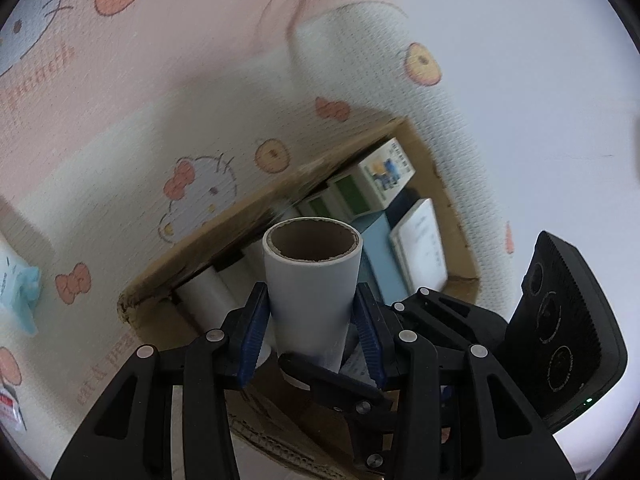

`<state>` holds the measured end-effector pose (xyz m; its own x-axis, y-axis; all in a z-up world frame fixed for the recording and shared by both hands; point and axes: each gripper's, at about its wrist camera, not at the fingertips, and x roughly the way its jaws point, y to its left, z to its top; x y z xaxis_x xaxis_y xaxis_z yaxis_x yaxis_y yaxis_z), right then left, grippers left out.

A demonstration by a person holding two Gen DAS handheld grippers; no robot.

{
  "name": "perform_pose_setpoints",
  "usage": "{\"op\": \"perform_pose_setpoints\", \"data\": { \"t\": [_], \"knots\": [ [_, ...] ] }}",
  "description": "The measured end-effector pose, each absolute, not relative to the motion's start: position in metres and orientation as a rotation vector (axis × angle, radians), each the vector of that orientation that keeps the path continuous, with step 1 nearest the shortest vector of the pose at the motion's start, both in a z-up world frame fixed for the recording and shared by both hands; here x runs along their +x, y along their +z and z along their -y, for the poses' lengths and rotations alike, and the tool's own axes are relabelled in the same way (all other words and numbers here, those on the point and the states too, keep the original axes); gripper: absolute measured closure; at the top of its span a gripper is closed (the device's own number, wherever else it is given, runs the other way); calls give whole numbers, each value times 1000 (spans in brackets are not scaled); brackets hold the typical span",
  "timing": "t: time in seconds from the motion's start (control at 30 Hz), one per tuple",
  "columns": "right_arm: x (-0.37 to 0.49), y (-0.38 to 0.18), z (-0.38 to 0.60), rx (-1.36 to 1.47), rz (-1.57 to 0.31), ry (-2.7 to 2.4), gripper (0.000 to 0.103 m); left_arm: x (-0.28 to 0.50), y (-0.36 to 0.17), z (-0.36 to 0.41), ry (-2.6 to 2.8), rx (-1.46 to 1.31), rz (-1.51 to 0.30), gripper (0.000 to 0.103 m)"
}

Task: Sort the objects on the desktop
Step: 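Lower the tube into the box beside the standing tubes with both grippers, then open both grippers and release the tube upright in the box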

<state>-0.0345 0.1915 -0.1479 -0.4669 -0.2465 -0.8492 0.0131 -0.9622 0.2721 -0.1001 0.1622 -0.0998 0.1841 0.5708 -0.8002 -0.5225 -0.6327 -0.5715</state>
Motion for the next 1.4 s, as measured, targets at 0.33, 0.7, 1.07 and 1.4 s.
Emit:
{"op": "perform_pose_setpoints", "data": {
  "t": [0.33,0.7,1.07,1.4],
  "knots": [
    [-39,-180,-180,1752,323,-2444,61,-103,-105,-154,1646,-1611,-36,56],
    [-54,-186,-164,1790,221,-2456,61,-102,-112,-149,1656,-1579,-132,80],
    [-51,-173,-158,1809,159,-2503,60,-106,-106,-141,1670,-1529,-63,51],
    [-25,-152,-153,1867,212,-2580,59,-91,-92,-133,1720,-1396,-105,45]
  ]
}}
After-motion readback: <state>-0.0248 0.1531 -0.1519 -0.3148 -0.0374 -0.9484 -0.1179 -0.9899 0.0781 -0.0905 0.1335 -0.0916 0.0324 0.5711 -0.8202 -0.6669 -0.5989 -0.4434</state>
